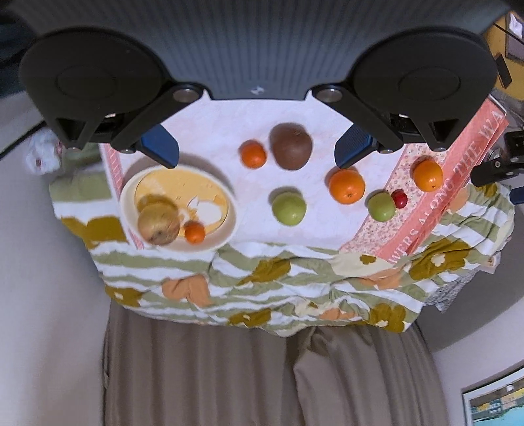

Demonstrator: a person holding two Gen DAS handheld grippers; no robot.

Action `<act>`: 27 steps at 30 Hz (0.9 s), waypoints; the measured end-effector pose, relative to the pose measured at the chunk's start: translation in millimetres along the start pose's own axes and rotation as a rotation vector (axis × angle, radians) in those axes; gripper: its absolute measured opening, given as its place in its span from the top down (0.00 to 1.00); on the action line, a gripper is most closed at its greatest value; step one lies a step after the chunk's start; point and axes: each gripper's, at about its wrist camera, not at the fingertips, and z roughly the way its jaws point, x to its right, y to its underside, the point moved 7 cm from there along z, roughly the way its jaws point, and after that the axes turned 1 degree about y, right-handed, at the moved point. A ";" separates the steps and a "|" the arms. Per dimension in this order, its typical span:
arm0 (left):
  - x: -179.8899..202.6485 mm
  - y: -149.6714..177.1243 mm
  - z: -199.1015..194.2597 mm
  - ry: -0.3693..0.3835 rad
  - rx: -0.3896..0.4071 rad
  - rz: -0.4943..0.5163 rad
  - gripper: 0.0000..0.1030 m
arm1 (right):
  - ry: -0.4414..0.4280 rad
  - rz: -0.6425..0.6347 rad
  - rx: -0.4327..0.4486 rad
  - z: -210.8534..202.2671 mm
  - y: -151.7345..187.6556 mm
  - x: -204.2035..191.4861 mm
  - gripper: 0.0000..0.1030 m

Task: Organize fruits
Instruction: 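Withdraw both tools from the dish back over the remaining fruit, then grasp the large orange with the left tool while the right tool grasps the kiwi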

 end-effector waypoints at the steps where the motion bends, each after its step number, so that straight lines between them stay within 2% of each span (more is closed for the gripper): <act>1: -5.7 1.5 3.9 0.011 -0.004 0.000 0.02 | 0.009 0.009 -0.004 3.6 2.8 -4.9 0.00; 5: -29.6 11.2 24.5 0.046 -0.038 0.029 0.02 | 0.043 0.059 -0.014 19.0 14.5 -22.6 0.00; 14: -77.5 24.7 69.2 0.057 -0.071 0.076 0.02 | 0.107 0.116 -0.041 55.2 31.2 -53.6 0.00; 20: -87.5 31.1 107.8 0.083 -0.109 0.120 0.02 | 0.131 0.130 -0.054 79.1 37.6 -58.3 0.00; 27: -86.5 39.2 142.6 0.117 -0.154 0.119 0.03 | 0.143 0.140 -0.100 112.2 49.2 -57.0 0.00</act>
